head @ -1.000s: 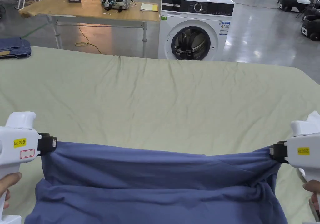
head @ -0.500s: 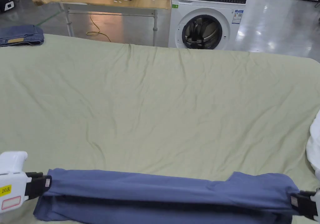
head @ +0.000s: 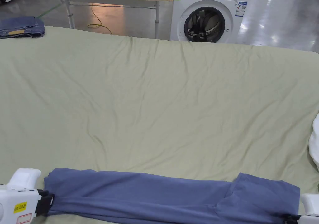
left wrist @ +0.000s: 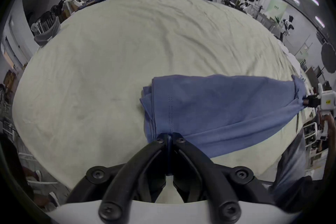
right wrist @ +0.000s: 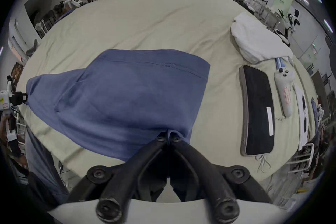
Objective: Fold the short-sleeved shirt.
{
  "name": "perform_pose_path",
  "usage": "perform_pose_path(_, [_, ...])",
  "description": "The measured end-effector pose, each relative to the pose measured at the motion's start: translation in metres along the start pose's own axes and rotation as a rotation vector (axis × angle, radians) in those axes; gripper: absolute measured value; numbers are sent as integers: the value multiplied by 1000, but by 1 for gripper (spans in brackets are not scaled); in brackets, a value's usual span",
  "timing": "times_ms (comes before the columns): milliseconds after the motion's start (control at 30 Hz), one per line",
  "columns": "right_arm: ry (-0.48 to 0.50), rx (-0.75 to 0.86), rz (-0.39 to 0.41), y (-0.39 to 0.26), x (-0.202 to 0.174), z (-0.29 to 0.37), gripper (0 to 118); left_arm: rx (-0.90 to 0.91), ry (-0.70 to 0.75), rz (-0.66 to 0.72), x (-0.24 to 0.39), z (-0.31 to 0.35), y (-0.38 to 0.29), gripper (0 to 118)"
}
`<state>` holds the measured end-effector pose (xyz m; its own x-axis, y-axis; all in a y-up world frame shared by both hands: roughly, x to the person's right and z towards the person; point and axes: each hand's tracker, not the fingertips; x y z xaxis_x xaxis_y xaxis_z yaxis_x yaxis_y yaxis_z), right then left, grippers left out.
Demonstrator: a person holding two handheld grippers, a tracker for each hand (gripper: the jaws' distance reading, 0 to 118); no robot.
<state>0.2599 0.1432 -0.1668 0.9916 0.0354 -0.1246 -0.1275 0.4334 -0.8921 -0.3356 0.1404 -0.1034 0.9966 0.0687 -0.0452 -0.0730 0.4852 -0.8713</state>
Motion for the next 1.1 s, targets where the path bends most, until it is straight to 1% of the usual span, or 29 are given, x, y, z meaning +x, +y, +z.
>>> perform_pose_path(67, [-17,0,15,1,-6,-5,0,3,8,0,2,-4,0,0])
perform_pose_path(167, [-43,-9,12,6,-9,-1,0,1,5,24,-1,3,4,0])
perform_pose_path(200, [-66,-7,18,8,-12,4,4,-5,2,27,0,6,7,1])
perform_pose_path(233, [-115,19,22,9,-16,11,19,-7,-5,33,-1,12,11,6])
perform_pose_path(267, [-168,43,48,11,-20,19,38,-2,-8,36,0,16,14,13])
perform_pose_path(300, [-201,79,65,13,-22,26,59,18,-11,39,2,23,17,21])
perform_pose_path(333, [-226,111,70,17,-25,34,75,60,-12,45,3,29,21,37])
perform_pose_path(367, [-232,159,65,21,-26,43,75,100,-14,57,3,36,26,47])
perform_pose_path(400, [-222,194,63,26,-28,51,75,132,-18,67,5,41,31,50])
perform_pose_path(500, [-202,311,23,41,-40,70,75,243,-31,40,15,55,48,50])
perform_pose_path(600, [-161,445,-5,56,-56,78,75,339,11,3,33,60,63,50])
perform_pose_path(633, [-130,501,-17,60,-64,79,73,380,23,-8,40,61,68,50])
perform_pose_path(667, [-107,545,-22,63,-70,80,67,422,37,-13,47,63,71,50])
perform_pose_path(700, [-92,590,-33,66,-78,80,56,470,51,-27,55,65,74,49])
perform_pose_path(733, [-95,629,-28,70,-88,79,37,525,50,-45,62,68,76,43])
perform_pose_path(767, [-97,661,-26,73,-97,79,23,572,75,-38,68,69,79,37])
perform_pose_path(800, [-89,700,-31,76,-106,79,19,620,96,-40,75,71,81,28])
perform_pose_path(833, [-79,739,-36,78,-116,80,19,670,127,-47,84,73,82,18])
perform_pose_path(867, [-74,773,-33,80,-124,79,14,711,159,-59,91,75,83,13])
perform_pose_path(900, [-64,788,-24,83,-131,78,6,744,182,-72,93,70,87,11])
perform_pose_path(933, [-49,801,-18,85,-137,77,2,782,198,-78,97,71,87,5])
perform_pose_path(967, [-42,833,-15,87,-137,72,2,821,213,-75,101,73,87,3])
perform_pose_path(1033, [-67,889,-8,89,-147,70,0,904,228,-66,107,76,86,1])
perform_pose_path(1100, [-49,943,-12,89,-152,72,0,969,230,-47,109,81,85,0])
